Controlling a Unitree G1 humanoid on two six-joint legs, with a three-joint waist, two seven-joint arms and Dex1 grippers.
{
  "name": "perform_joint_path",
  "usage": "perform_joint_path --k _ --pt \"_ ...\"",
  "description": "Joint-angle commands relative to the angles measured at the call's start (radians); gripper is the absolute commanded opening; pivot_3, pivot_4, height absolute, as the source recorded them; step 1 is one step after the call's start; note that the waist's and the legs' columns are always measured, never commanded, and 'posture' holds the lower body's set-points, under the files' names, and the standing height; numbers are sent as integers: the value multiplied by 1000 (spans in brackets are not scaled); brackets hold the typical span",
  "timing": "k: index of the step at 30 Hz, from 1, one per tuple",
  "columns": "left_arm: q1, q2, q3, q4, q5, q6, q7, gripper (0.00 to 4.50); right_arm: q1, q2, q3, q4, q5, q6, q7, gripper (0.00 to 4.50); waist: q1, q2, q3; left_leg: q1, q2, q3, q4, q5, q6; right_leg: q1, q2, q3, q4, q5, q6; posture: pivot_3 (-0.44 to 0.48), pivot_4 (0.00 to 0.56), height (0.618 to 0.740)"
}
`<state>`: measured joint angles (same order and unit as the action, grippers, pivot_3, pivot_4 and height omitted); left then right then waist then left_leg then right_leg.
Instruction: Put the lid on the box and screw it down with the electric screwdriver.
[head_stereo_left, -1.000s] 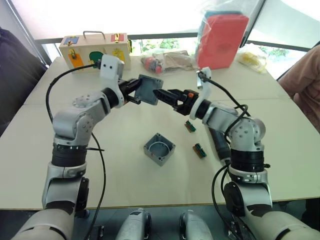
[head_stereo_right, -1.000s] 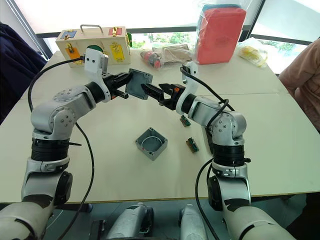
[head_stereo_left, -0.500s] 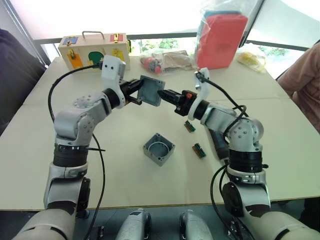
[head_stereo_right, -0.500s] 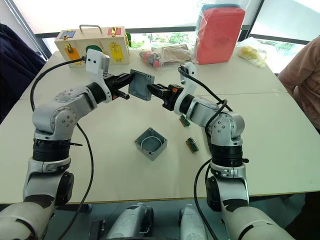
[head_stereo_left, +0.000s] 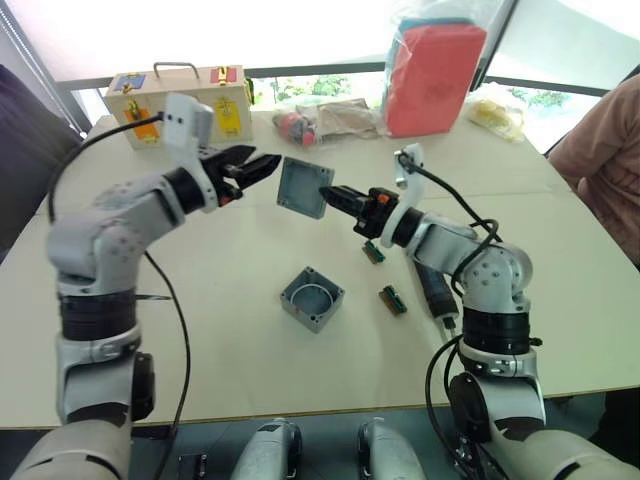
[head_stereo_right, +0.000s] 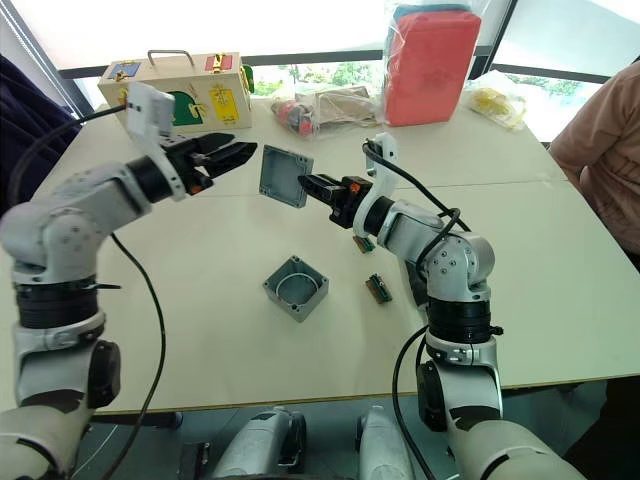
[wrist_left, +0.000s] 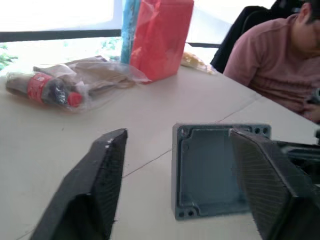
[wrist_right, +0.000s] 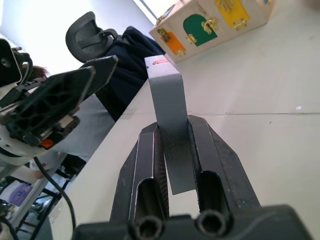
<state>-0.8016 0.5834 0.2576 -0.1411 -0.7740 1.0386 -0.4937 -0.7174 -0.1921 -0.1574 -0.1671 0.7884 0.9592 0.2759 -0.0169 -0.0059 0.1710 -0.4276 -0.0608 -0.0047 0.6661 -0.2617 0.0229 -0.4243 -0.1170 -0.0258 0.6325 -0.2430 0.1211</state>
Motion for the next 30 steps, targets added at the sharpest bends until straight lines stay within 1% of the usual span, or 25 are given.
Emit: perform_joint_path --k 1,2,3,4,5,7,10,11,13,15,20,25,30 --pt "-35 64 49 4 -48 41 -41 3310 31 -66 34 -164 -110 -175 44 129 5 0 0 0 0 0 0 0 0 0 0 0 0 0 0 0 150 740" --pt "-43 78 48 26 -46 39 -51 3022 53 -102 65 -206 -172 -233 60 129 8 0 0 0 0 0 0 0 0 0 0 0 0 0 0 0 150 740" --pt "-59 88 43 61 -46 36 -70 2696 96 -186 150 -249 -351 -401 79 129 10 0 0 0 -1 0 0 0 0 0 0 0 0 0 0 0 150 740" --pt "-71 94 39 85 -46 34 -84 2488 126 -243 212 -274 -480 -523 91 129 11 0 0 0 -1 0 0 0 0 1 0 0 0 0 0 0 150 740" --pt "-81 99 29 108 -43 30 -102 2122 158 -293 264 -295 -579 -633 112 129 10 0 0 0 -2 0 0 0 0 0 0 0 0 0 0 0 150 740" --pt "-94 103 0 135 -30 14 -138 1277 208 -342 314 -305 -690 -780 126 129 4 -1 0 0 -2 0 1 0 0 1 0 0 -1 0 1 0 150 740" --pt "-118 82 -66 174 -2 -24 -207 83 327 -418 390 -301 -930 -1078 99 129 3 -1 0 1 0 0 0 1 -1 1 1 0 0 0 1 0 150 740" --pt "-123 80 -79 183 1 -27 -222 83 353 -427 402 -294 -978 -1140 90 129 4 -1 0 1 0 0 0 1 -1 1 1 0 0 -1 1 0 150 740" --pt "-132 74 -120 200 -1 -18 -275 83 417 -459 442 -279 -1151 -1278 36 129 3 -1 0 1 0 0 0 1 -2 1 1 0 0 -1 0 0 150 740" --pt "-134 72 -158 203 0 -10 -324 83 467 -468 463 -257 -1281 -1359 -15 129 4 -1 0 1 0 1 0 1 -2 1 1 1 0 0 0 0 150 740" --pt "-108 110 -279 177 34 -16 -461 83 510 -440 477 -169 -1482 -1431 -120 129 5 -2 0 1 0 0 1 2 -2 1 1 1 0 -1 0 0 150 740" --pt "-40 148 -388 92 92 -70 -571 83 514 -423 488 -120 -1574 -1462 -160 129 6 -2 0 1 1 0 0 2 -2 2 2 1 0 -1 0 0 150 740" --pt "17 137 -439 82 166 -153 -599 83 531 -407 496 -90 -1618 -1472 -166 129 7 -2 0 1 1 0 1 2 -2 2 2 0 0 -1 0 0 150 740"
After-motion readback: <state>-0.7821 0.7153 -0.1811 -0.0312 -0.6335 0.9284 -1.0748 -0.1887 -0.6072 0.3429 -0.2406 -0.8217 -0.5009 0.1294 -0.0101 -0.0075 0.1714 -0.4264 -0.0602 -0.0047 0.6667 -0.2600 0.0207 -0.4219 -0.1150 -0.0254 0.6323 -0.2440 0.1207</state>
